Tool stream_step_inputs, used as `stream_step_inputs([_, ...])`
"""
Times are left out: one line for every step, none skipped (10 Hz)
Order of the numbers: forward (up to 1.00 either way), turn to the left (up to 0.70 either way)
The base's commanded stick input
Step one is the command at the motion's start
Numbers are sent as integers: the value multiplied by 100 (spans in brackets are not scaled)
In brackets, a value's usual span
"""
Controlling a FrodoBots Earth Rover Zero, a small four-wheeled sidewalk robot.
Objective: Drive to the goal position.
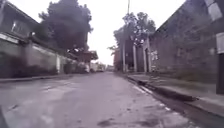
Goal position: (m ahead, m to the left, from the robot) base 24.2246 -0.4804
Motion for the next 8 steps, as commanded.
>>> stream_step_inputs([70,0])
stream_step_inputs([70,0])
stream_step_inputs([70,0])
stream_step_inputs([70,0])
stream_step_inputs([70,0])
stream_step_inputs([70,0])
stream_step_inputs([70,0])
stream_step_inputs([70,-5])
